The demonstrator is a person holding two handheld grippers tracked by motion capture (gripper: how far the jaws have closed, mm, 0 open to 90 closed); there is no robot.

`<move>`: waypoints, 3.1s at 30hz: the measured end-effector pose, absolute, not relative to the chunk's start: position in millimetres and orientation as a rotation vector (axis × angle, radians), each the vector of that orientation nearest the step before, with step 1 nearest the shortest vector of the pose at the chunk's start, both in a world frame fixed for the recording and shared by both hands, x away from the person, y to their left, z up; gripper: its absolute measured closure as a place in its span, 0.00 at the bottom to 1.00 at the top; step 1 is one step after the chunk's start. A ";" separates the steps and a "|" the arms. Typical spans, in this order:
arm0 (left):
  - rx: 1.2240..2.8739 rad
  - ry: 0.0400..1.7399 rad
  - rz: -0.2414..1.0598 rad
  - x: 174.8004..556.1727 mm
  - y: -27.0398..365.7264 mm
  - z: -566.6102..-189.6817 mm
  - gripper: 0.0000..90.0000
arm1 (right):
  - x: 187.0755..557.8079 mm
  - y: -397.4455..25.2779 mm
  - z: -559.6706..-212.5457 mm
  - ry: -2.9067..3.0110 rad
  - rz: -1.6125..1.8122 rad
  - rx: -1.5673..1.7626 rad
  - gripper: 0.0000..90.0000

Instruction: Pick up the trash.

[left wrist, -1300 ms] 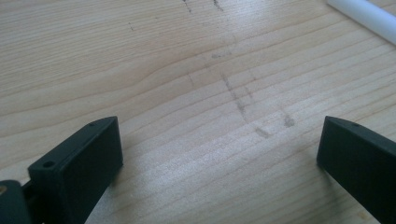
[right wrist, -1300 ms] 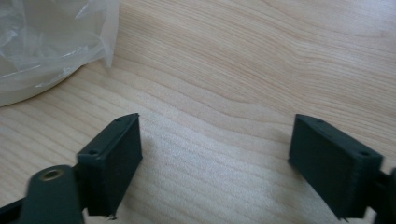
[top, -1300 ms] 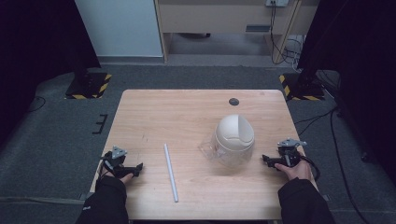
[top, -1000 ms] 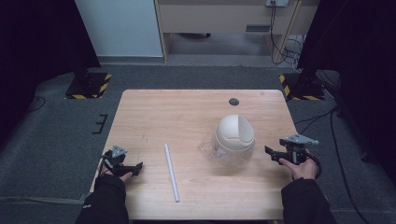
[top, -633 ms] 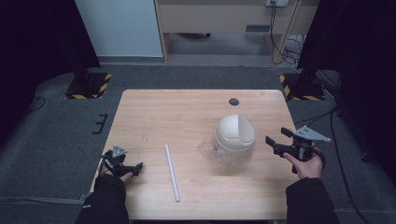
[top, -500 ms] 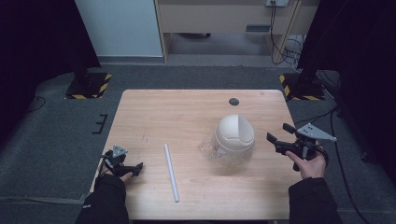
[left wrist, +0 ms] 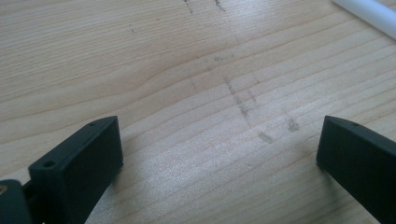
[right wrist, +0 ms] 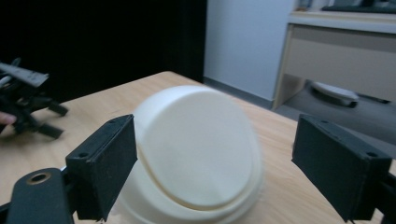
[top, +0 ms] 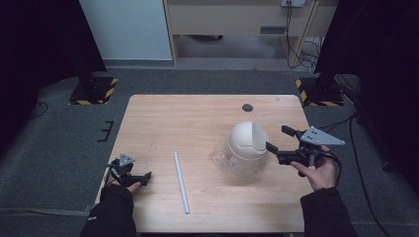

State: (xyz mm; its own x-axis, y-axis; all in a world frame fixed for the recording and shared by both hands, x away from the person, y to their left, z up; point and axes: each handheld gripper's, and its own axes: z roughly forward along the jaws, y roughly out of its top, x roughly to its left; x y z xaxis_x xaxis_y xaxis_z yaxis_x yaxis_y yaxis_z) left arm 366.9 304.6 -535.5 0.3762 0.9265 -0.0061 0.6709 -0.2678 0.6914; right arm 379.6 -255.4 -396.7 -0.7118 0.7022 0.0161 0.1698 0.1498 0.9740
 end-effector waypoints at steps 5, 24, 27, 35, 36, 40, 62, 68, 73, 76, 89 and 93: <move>2.030 1.372 0.542 366.9 304.6 -535.4 0.00 | 382.1 -233.0 -406.4 2.073 1.606 0.805 0.17; 2.023 1.375 0.478 367.9 302.2 -528.7 0.11 | 394.9 -201.8 -446.5 2.270 1.561 0.839 0.17; 2.036 1.378 0.475 367.7 301.3 -525.5 0.18 | 393.4 -203.8 -444.6 2.269 1.568 0.826 0.19; 1.963 1.336 0.500 363.3 286.7 -511.0 0.24 | 381.7 -238.5 -425.1 2.117 1.648 0.864 0.19; 1.959 1.322 0.504 362.4 281.9 -509.0 0.25 | 380.9 -245.0 -423.9 2.093 1.643 0.878 0.19; 1.965 1.257 0.518 359.0 258.6 -502.9 0.32 | 380.8 -267.6 -425.6 2.018 1.607 0.963 0.18; 2.106 1.235 0.424 357.5 185.4 -514.2 0.53 | 392.6 -306.2 -475.9 1.990 1.351 1.244 0.19; 2.164 1.220 0.441 358.5 175.8 -519.9 0.60 | 392.9 -308.5 -476.8 1.982 1.342 1.258 0.20; 2.167 1.227 0.429 360.6 178.1 -518.3 0.76 | 392.8 -309.7 -477.4 1.981 1.334 1.260 0.20; 2.163 1.239 0.404 361.6 182.6 -517.4 0.86 | 392.7 -310.2 -477.4 1.980 1.333 1.260 0.20; 1.993 1.086 0.441 353.9 188.4 -486.0 0.88 | 392.1 -313.8 -475.6 1.944 1.350 1.276 0.21; 1.915 1.041 0.470 349.1 191.4 -473.0 0.88 | 391.6 -313.2 -473.3 1.925 1.374 1.276 0.21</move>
State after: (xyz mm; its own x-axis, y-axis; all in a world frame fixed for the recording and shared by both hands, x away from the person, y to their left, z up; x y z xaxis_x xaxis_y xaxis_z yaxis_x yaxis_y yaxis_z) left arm 349.1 191.4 -473.0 0.5768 0.8132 -0.0772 0.4798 -0.2607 0.8378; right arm 391.6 -313.2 -473.3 -0.4706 0.8701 0.1466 0.4211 0.0755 0.9039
